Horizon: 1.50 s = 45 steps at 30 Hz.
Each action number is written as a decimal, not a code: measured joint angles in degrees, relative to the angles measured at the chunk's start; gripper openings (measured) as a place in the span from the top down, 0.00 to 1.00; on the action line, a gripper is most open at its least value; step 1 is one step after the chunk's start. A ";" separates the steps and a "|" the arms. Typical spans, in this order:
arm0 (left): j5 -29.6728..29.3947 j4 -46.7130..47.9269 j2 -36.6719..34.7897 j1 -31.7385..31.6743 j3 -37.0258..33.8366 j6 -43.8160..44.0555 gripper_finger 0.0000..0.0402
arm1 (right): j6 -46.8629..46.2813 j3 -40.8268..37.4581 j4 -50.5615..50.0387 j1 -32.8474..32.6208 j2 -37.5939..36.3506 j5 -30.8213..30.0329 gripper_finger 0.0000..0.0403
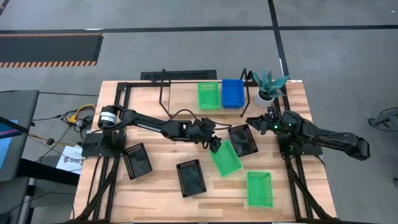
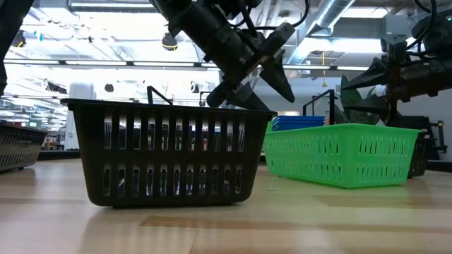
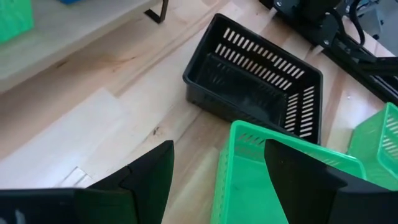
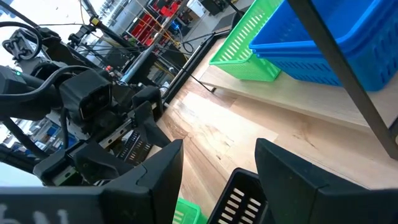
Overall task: Stack baskets on shelf by color
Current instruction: Stack the top green bin on top of the other green bin on the shelf
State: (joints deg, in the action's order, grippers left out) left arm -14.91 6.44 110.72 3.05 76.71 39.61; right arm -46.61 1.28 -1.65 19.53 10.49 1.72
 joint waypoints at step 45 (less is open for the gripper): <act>4.99 -6.13 8.37 1.82 -0.04 -4.77 0.41 | -1.40 0.04 0.02 -3.34 1.63 -0.17 0.44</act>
State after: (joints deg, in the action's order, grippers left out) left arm -9.92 0.30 119.08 4.87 76.66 34.84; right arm -48.01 1.32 -1.63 16.19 12.12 1.54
